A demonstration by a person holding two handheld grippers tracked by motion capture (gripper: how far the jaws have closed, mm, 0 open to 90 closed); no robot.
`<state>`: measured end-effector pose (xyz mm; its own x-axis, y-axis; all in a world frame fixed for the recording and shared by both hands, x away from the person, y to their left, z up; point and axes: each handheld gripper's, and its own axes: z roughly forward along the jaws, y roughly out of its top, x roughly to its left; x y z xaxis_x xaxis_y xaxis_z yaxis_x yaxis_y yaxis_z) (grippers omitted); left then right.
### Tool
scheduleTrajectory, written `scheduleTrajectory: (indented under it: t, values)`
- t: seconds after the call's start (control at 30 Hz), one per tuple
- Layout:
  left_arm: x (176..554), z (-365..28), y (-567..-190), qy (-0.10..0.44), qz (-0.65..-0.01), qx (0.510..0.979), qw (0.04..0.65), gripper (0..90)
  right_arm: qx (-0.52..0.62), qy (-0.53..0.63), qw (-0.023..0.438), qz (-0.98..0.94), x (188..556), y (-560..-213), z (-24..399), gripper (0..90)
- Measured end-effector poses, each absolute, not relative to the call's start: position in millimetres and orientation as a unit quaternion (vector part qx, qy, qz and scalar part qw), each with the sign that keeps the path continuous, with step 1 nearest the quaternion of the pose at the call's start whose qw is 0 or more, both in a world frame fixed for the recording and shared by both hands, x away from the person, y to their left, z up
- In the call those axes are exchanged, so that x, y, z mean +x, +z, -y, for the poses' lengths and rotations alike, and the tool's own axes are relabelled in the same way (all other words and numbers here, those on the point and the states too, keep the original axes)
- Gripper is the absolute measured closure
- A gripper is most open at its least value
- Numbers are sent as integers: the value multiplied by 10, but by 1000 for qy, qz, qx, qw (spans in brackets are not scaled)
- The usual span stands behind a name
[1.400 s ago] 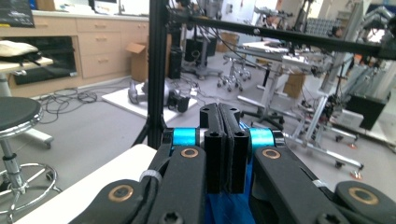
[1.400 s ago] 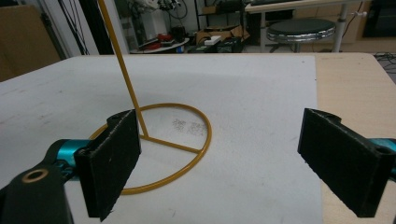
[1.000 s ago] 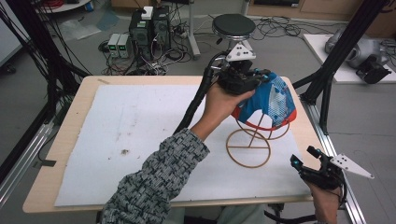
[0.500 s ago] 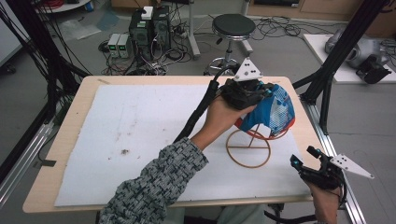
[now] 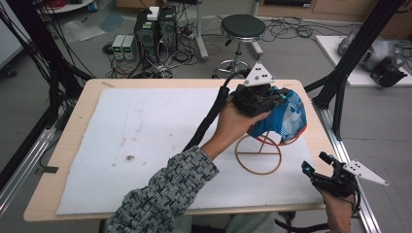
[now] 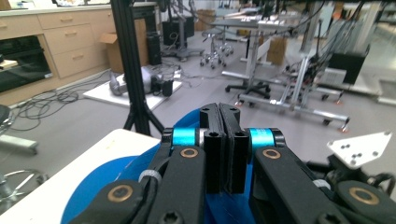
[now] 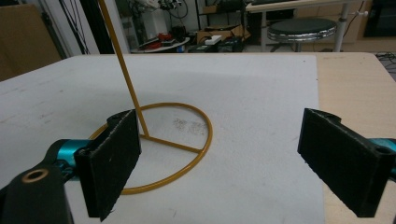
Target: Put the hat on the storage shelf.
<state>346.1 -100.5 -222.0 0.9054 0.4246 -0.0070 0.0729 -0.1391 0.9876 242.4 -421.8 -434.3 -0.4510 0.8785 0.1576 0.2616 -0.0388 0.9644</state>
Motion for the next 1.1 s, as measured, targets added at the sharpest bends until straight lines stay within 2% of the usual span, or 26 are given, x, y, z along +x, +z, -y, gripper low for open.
scheduleTrajectory:
  t: [0.3,0.63,0.93,1.1]
  values:
    - [3399,1046,-2213,142,-156,747,630,881,448,564,274,-638,2420,-4340,4219,123]
    - [3465,946,-2426,163,-173,753,614,879,448,566,271,-637,2423,-4345,4216,123]
    - [3457,875,-2565,188,-163,734,631,879,449,566,271,-636,2423,-4346,4213,124]
    - [3503,836,-2628,179,-174,719,649,880,448,566,272,-637,2428,-4348,4215,124]
